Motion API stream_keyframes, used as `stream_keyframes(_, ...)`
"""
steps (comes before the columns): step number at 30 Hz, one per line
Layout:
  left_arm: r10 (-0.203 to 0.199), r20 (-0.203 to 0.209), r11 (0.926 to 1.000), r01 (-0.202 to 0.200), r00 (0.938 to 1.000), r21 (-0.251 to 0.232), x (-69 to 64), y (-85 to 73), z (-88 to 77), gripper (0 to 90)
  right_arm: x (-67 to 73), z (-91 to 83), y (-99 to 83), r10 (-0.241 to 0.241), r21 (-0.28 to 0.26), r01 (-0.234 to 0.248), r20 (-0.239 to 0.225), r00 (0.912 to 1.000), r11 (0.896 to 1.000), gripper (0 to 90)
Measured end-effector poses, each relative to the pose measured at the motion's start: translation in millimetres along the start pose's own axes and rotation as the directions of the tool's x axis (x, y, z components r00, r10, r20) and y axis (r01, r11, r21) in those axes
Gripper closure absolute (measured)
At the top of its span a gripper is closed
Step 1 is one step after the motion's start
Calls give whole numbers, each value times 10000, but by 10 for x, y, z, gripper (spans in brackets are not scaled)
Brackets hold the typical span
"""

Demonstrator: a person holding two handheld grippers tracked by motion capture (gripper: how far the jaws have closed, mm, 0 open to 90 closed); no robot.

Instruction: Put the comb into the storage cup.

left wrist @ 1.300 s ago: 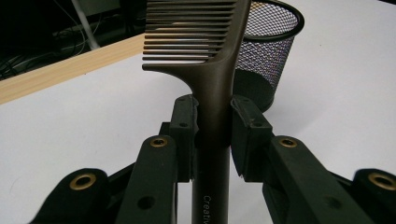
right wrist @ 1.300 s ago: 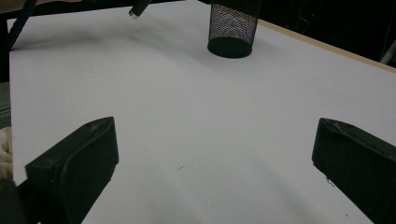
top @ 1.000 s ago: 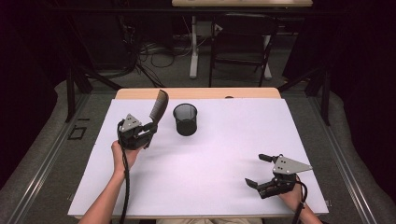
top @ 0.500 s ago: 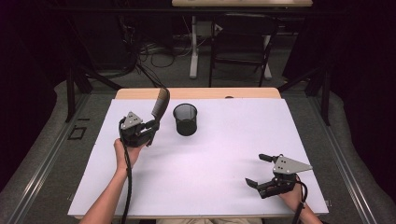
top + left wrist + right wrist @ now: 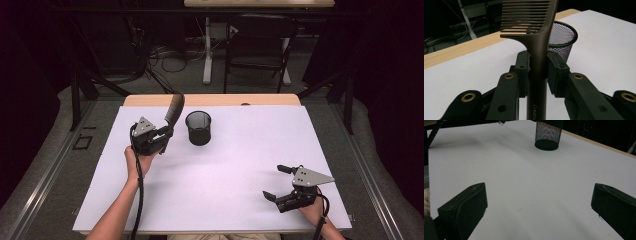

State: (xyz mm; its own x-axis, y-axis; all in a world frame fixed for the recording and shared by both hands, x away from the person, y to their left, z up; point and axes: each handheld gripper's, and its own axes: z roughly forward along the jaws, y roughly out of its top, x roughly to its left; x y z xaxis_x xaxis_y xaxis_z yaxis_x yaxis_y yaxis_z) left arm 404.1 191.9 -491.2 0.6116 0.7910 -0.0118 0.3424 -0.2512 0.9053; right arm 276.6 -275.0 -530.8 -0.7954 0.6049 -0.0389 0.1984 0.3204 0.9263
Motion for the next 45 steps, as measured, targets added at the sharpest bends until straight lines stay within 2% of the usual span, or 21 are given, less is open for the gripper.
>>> stream_keyframes(12,-88,-73,9998,86,9999,-163,15,45,-5,725,-1,13,-5,67,-6,-67,-36,10000,10000,2)
stream_keyframes(28,77,-43,9994,-79,10000,-344,-15,197,0,726,1,13,-6,169,34,-169,-54,9998,9999,2)
stream_keyframes(40,49,-1,9989,-49,10000,-461,-9,276,30,726,-16,20,-11,267,99,-267,15,9996,9996,2)
stream_keyframes(45,150,-96,9989,-154,9998,-453,-14,297,47,726,-18,18,-12,253,105,-253,3,9997,9996,2)
